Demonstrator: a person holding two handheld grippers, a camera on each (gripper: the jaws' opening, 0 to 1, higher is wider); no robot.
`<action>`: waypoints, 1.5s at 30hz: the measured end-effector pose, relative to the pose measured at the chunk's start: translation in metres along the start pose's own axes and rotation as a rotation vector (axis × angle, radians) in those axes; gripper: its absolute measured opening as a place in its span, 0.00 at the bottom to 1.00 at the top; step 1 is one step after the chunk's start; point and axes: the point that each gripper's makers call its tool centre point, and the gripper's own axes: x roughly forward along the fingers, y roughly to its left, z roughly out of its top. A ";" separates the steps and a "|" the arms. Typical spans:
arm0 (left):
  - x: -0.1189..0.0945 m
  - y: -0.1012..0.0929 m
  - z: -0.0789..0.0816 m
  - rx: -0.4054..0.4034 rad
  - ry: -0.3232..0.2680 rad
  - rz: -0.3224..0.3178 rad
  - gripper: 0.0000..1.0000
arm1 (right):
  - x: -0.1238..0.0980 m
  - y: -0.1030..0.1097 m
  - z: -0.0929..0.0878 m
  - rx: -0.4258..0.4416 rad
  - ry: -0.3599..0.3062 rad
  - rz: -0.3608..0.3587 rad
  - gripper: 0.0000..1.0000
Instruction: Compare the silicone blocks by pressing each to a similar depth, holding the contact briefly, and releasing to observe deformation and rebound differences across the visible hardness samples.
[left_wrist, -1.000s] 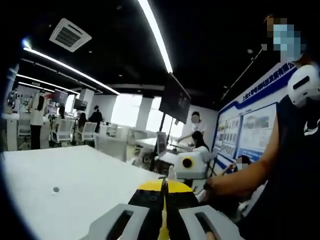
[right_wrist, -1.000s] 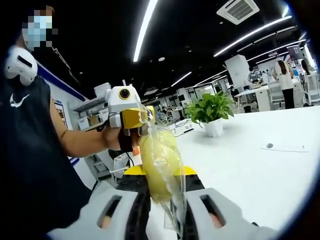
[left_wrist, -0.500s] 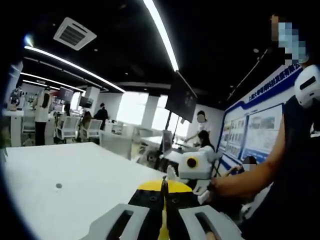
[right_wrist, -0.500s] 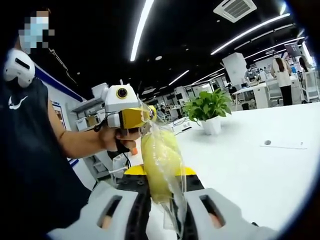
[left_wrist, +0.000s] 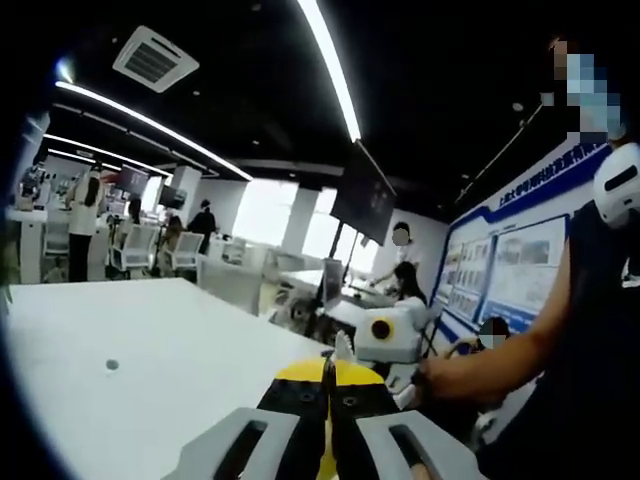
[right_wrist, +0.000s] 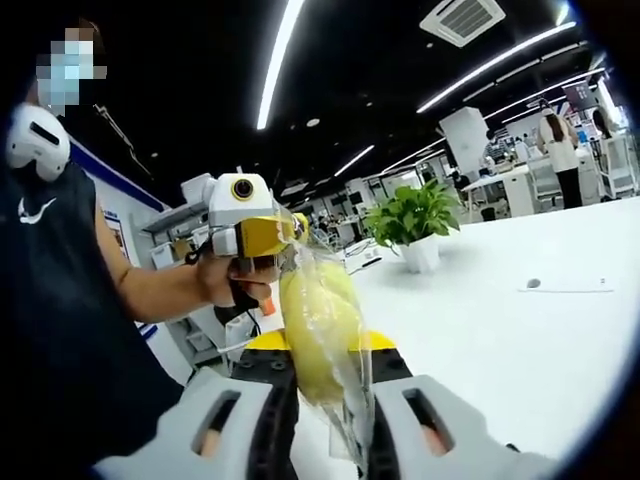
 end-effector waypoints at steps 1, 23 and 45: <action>0.000 0.000 0.000 -0.001 0.001 0.000 0.00 | 0.000 0.000 0.000 -0.004 -0.001 -0.002 0.12; 0.015 -0.009 0.009 -0.029 0.009 -0.014 0.00 | -0.013 -0.004 0.018 -0.021 -0.106 -0.036 0.34; 0.037 -0.004 0.012 -0.060 -0.006 -0.027 0.00 | -0.068 -0.052 0.019 -0.122 -0.114 -0.332 0.96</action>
